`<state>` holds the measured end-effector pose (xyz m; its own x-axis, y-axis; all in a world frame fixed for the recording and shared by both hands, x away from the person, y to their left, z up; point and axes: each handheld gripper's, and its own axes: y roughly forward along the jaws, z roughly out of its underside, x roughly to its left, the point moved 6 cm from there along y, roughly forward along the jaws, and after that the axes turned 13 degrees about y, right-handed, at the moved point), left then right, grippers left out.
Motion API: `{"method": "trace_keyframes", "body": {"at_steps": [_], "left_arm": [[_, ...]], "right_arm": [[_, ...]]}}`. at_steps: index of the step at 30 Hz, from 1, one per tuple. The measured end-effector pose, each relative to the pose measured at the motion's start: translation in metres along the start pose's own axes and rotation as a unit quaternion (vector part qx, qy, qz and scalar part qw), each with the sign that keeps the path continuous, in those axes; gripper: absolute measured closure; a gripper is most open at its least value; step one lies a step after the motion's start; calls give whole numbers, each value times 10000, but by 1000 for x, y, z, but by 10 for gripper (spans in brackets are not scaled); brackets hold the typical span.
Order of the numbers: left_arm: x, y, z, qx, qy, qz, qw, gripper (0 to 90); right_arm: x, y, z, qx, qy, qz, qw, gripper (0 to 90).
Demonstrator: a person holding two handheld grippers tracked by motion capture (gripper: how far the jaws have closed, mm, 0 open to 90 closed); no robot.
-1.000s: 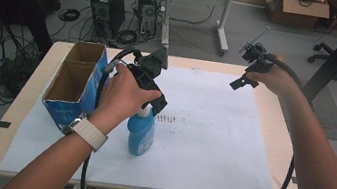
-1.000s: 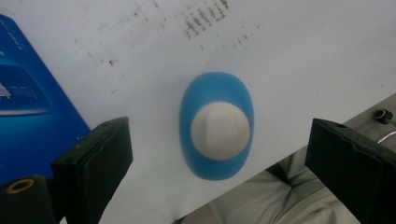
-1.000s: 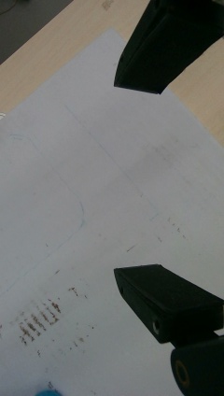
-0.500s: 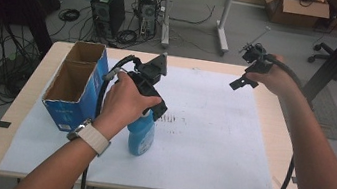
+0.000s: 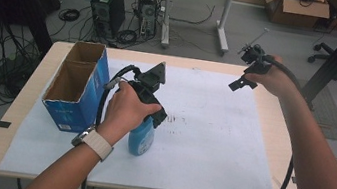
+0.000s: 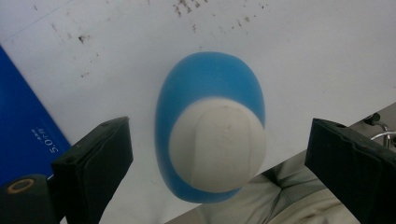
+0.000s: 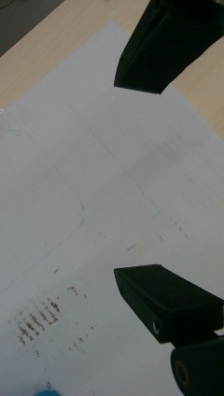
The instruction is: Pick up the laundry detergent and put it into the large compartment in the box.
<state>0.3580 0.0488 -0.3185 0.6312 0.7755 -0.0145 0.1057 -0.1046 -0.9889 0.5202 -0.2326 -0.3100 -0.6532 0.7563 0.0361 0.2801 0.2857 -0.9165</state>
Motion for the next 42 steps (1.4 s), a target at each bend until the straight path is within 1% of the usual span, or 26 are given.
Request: {"method": "trace_keyframes", "body": {"at_steps": [5, 7, 14, 18, 23, 24, 30, 32, 42], "left_arm": [[0, 2, 0, -4, -6, -12, 10000, 80], [0, 4, 0, 29, 16, -22, 10000, 80], [1, 12, 1, 64, -13, -10, 10000, 81], [2, 17, 2, 50, -40, 2, 10000, 84], [2, 19, 2, 31, -42, 33, 10000, 92], [2, 19, 2, 16, -9, 40, 10000, 103], [1, 19, 2, 30, 8, 60, 10000, 139], [1, 20, 2, 39, 15, 56, 10000, 165], [1, 20, 2, 59, -2, 45, 10000, 198]], "right_arm": [[0, 0, 0, -10, -2, -4, 10000, 81], [-1, -1, 0, -19, 0, -5, 10000, 81], [-1, -2, 1, -22, 12, -3, 10000, 81], [0, -2, 1, -31, 4, -7, 10000, 81], [0, -2, 1, -39, 15, -7, 10000, 81], [0, -2, 1, -38, 14, -9, 10000, 81], [1, -2, 0, -48, 7, -13, 10000, 81], [1, -2, 0, -49, 13, -14, 10000, 81], [3, -1, -1, -50, -6, -21, 10000, 81]]}}
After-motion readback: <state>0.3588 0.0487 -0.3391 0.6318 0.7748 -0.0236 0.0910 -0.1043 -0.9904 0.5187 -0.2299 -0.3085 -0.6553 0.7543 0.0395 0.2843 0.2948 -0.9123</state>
